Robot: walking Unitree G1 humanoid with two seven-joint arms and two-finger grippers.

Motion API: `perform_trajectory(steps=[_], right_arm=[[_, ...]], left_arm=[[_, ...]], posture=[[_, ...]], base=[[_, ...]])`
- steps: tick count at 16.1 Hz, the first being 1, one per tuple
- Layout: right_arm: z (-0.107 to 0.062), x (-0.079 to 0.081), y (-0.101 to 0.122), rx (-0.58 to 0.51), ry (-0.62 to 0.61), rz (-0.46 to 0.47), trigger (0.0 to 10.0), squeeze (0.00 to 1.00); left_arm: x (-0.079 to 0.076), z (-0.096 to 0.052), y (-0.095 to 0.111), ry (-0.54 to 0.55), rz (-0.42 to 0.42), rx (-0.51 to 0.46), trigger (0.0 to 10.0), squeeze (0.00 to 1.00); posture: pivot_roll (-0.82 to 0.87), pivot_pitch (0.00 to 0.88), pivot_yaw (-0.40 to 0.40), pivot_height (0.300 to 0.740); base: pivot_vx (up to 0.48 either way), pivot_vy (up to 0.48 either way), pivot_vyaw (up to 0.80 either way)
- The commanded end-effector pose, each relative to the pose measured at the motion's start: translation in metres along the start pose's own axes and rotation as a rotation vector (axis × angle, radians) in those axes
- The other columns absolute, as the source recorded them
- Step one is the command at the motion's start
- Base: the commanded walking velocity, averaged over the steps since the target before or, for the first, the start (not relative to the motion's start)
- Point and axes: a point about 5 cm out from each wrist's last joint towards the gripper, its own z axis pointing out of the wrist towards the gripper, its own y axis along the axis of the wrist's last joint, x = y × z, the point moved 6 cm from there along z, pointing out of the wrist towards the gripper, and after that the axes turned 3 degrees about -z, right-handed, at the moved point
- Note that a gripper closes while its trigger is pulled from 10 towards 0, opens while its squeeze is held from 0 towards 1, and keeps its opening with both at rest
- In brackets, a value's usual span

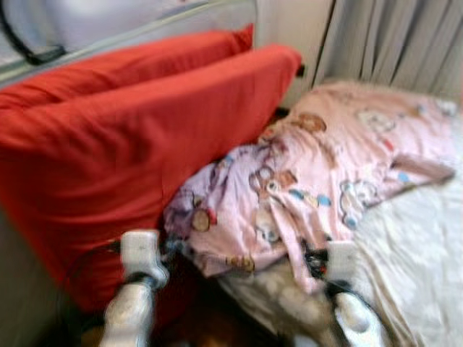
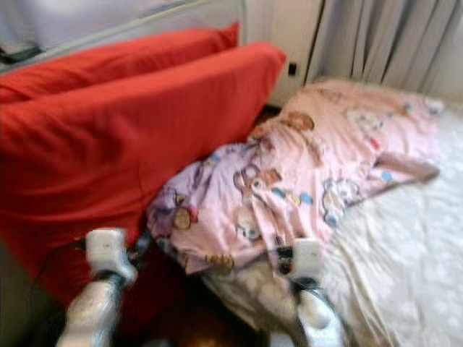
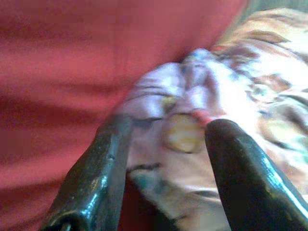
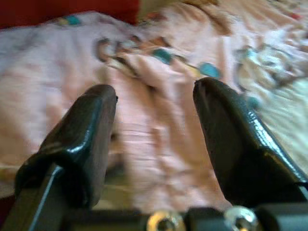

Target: Clean up the room

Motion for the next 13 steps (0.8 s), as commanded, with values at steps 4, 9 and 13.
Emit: perform_trajectory(steps=[4, 9, 13], right_arm=[[0.005, 0.012, 0.008, -0.024, 0.020, 0.017, 10.0, 0.00], [0.004, 0.016, -0.022, 0.127, 0.055, -0.037, 10.0, 0.00], [0.009, 0.018, -0.046, 0.285, 0.091, -0.111, 10.0, 0.80]], left_arm=[[0.014, -0.001, 0.002, 0.027, 0.024, 0.003, 10.0, 0.00], [0.011, -0.001, 0.003, 0.017, 0.031, 0.005, 10.0, 0.00], [0.012, -0.003, 0.006, 0.012, 0.036, 0.004, 10.0, 0.00]], posture=[[-0.02, 0.019, 0.026, 0.621], [-0.02, 0.038, 0.036, 0.621], [0.00, 0.069, 0.043, 0.621]], base=[[0.315, 0.000, 0.00], [0.116, 0.000, 0.00], [0.000, 0.000, 0.00]])
